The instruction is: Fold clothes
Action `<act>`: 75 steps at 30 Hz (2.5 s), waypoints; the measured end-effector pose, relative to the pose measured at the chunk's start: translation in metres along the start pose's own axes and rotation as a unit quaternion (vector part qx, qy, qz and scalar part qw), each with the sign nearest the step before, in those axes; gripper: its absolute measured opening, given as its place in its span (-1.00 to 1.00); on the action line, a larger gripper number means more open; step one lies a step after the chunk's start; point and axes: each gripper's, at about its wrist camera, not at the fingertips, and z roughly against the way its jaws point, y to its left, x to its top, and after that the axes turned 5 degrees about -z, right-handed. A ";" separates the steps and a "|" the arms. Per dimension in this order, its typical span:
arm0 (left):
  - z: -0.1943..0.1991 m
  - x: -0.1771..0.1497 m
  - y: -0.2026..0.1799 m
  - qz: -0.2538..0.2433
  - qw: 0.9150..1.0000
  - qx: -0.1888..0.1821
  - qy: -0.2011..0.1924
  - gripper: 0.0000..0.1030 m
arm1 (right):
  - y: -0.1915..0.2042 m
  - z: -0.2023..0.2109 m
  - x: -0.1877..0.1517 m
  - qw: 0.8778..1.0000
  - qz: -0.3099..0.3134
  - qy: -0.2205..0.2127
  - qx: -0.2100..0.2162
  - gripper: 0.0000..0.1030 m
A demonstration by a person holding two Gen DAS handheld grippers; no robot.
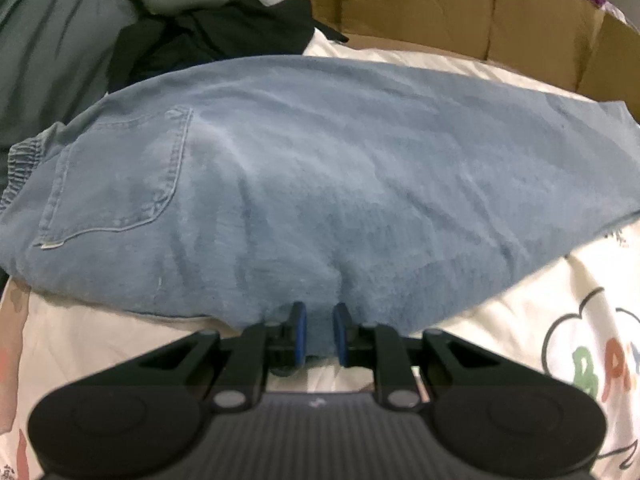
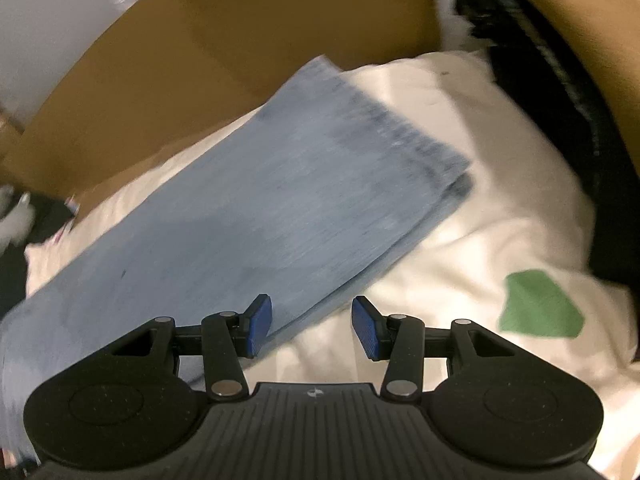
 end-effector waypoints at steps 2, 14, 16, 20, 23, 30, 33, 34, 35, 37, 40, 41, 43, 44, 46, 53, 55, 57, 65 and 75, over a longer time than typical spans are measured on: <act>0.001 -0.001 -0.001 -0.004 1.000 0.000 0.002 -0.67 | -0.008 -0.004 0.007 1.000 -0.014 -0.007 -0.005 0.00; 0.004 -0.003 -0.001 -0.006 1.000 0.000 0.006 -0.66 | -0.040 -0.017 0.028 0.994 -0.108 -0.026 -0.003 -0.26; 0.005 -0.004 -0.001 -0.006 1.000 -0.002 0.007 -0.66 | -0.045 -0.017 0.028 0.991 -0.131 -0.029 0.002 -0.30; 0.006 -0.005 0.000 -0.008 1.000 -0.006 0.007 -0.66 | -0.051 -0.017 0.030 0.987 -0.156 -0.035 0.011 -0.41; 0.006 -0.004 0.000 -0.007 1.000 -0.007 0.009 -0.66 | -0.052 -0.015 0.034 0.987 -0.156 -0.042 0.016 -0.79; 0.006 -0.004 0.000 -0.001 1.000 -0.008 0.011 -0.66 | -0.062 -0.009 0.043 0.978 -0.201 -0.056 0.020 -0.77; 0.014 -0.003 0.010 0.040 0.999 -0.020 0.000 -0.58 | -0.067 -0.017 0.043 0.977 -0.204 -0.049 0.028 -0.63; 0.019 -0.004 0.015 0.060 0.998 -0.023 -0.007 -0.46 | -0.069 -0.019 0.043 0.977 -0.206 -0.048 0.032 -0.61; 0.022 -0.005 0.019 0.072 0.997 -0.018 -0.009 -0.44 | -0.071 -0.021 0.044 0.976 -0.210 -0.046 0.036 -0.60; 0.026 -0.006 0.028 0.097 0.995 -0.015 -0.007 -0.44 | -0.075 -0.026 0.046 0.974 -0.217 -0.043 0.040 -0.55; 0.027 -0.007 0.042 0.136 0.991 -0.015 0.001 -0.38 | -0.075 -0.026 0.048 0.974 -0.217 -0.044 0.044 -0.56; 0.025 -0.008 0.047 0.151 0.988 -0.018 0.005 -0.30 | -0.073 -0.025 0.049 0.975 -0.213 -0.044 0.044 -0.67; 0.022 -0.011 0.056 0.179 0.983 -0.027 0.012 -0.23 | -0.071 -0.021 0.051 0.977 -0.204 -0.049 0.047 -0.80; 0.020 -0.012 0.059 0.191 0.981 -0.032 0.015 -0.23 | -0.070 -0.018 0.052 0.976 -0.203 -0.052 0.051 -0.81; 0.016 -0.013 0.062 0.208 0.977 -0.046 0.018 -0.23 | -0.072 -0.013 0.054 0.972 -0.218 -0.059 0.065 -0.81; 0.008 -0.020 0.077 0.293 0.951 -0.096 0.015 -0.15 | -0.078 -0.027 0.047 0.967 -0.243 -0.044 0.063 -0.73; 0.006 -0.022 0.079 0.304 0.947 -0.100 0.016 -0.15 | -0.076 -0.030 0.047 0.968 -0.240 -0.041 0.066 -0.62; 0.003 -0.023 0.079 0.307 0.946 -0.104 0.018 -0.15 | -0.074 -0.032 0.049 0.968 -0.237 -0.038 0.069 -0.53; -0.019 -0.024 0.086 0.353 0.929 -0.111 0.004 -0.09 | -0.079 -0.042 0.053 0.963 -0.254 -0.039 0.083 -0.45; -0.031 -0.046 0.097 0.424 0.894 -0.147 0.007 -0.29 | -0.079 -0.044 0.051 0.958 -0.269 -0.040 0.093 -0.82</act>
